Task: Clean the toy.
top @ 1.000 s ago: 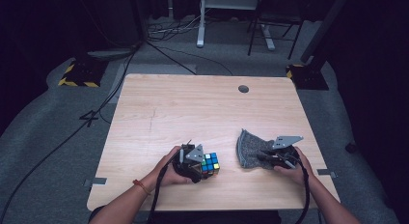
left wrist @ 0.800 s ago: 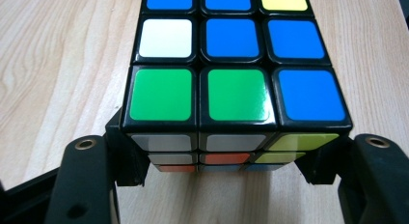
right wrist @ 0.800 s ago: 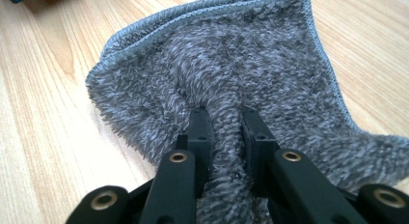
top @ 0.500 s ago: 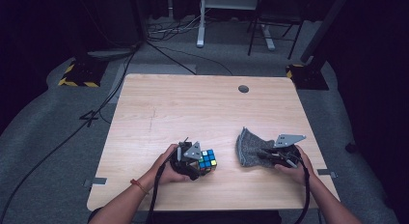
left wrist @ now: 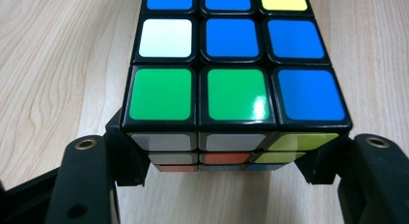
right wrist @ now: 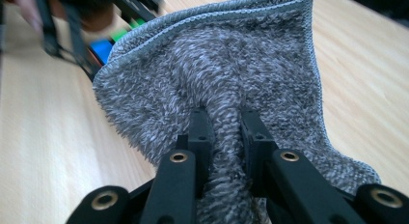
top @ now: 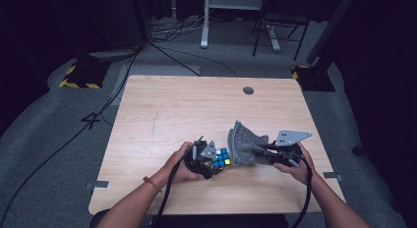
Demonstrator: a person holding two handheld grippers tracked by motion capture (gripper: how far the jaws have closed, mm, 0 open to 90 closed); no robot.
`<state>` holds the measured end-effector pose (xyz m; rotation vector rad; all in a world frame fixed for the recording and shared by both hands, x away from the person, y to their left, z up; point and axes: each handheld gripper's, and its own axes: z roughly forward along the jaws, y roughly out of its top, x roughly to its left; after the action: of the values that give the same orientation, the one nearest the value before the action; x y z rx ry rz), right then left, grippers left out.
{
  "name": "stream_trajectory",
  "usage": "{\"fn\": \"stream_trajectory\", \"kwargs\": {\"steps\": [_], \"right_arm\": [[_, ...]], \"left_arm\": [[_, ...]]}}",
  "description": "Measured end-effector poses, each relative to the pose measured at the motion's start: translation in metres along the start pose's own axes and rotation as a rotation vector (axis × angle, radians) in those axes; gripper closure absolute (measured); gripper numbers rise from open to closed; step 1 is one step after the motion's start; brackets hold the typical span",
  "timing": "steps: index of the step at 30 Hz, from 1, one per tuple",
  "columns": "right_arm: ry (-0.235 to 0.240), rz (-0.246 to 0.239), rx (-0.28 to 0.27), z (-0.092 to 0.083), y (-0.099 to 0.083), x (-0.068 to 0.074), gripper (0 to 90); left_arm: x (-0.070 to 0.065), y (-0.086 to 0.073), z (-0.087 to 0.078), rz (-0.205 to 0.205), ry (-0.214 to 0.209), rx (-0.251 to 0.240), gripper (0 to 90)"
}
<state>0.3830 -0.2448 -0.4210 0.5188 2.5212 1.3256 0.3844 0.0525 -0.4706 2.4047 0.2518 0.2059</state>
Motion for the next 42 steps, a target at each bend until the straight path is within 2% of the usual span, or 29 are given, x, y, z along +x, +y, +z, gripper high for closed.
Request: {"fn": "stream_trajectory", "kwargs": {"steps": [2,5,6,9,11,13,14,15,18,19,21,22,25,26,29,31,35,37,38,42], "right_arm": [[0.005,-0.006,-0.005,0.001,0.004,0.002,78.4],[0.030,-0.023,-0.016,0.008,0.019,0.010,78.4],[0.038,-0.034,-0.010,0.011,0.023,0.013,78.3],[0.062,-0.081,0.025,0.027,0.036,0.028,78.2],[0.062,-0.088,0.033,0.031,0.038,0.031,78.2],[0.046,-0.127,0.069,0.041,0.042,0.040,78.2],[0.043,-0.136,0.078,0.044,0.043,0.042,78.1],[0.029,-0.153,0.092,0.048,0.043,0.045,78.1],[0.011,-0.176,0.116,0.053,0.042,0.048,78.1],[-0.012,-0.190,0.132,0.053,0.041,0.048,78.2],[-0.025,-0.198,0.141,0.053,0.041,0.047,78.2],[-0.048,-0.187,0.155,0.051,0.037,0.042,78.3],[-0.068,-0.176,0.169,0.050,0.032,0.036,78.3],[-0.075,-0.153,0.179,0.048,0.027,0.030,78.3],[-0.068,-0.131,0.176,0.047,0.023,0.028,78.2],[-0.063,-0.160,0.166,0.048,0.026,0.037,78.2],[-0.044,-0.187,0.140,0.050,0.035,0.048,78.1],[-0.012,-0.185,0.120,0.052,0.040,0.054,78.0],[-0.023,-0.203,0.126,0.056,0.043,0.058,78.0],[-0.039,-0.206,0.132,0.059,0.043,0.056,78.0]], "left_arm": [[0.000,0.002,0.001,-0.006,0.002,-0.003,33.9],[-0.002,0.007,0.001,0.008,0.006,-0.002,33.9],[-0.003,0.007,0.000,-0.002,0.004,-0.007,33.9],[-0.004,0.009,-0.002,0.005,0.021,0.001,33.9],[-0.003,0.010,-0.003,-0.001,0.018,-0.013,33.9],[-0.004,0.011,-0.003,0.008,0.021,-0.010,33.9],[-0.005,0.011,-0.002,0.011,0.030,0.008,33.9],[-0.005,0.010,-0.001,0.002,0.027,0.013,33.9],[-0.004,0.008,0.001,0.003,0.027,0.023,34.0],[-0.005,0.008,0.002,0.006,0.028,0.031,34.0],[-0.006,0.008,0.003,0.009,0.025,0.034,34.0],[-0.007,0.008,0.003,0.006,0.012,0.032,34.0],[-0.009,0.008,0.002,0.006,0.006,0.030,34.0],[-0.010,0.008,0.002,0.004,0.004,0.033,34.0],[-0.012,0.008,0.003,-0.002,0.003,0.041,34.0],[-0.014,0.009,0.005,0.003,0.002,0.044,34.0],[-0.017,0.011,0.007,0.014,0.007,0.053,34.0],[-0.017,0.012,0.007,0.010,0.001,0.050,34.0],[-0.016,0.012,0.007,0.006,0.003,0.051,34.0],[-0.014,0.011,0.005,-0.002,0.017,0.054,34.0]]}}
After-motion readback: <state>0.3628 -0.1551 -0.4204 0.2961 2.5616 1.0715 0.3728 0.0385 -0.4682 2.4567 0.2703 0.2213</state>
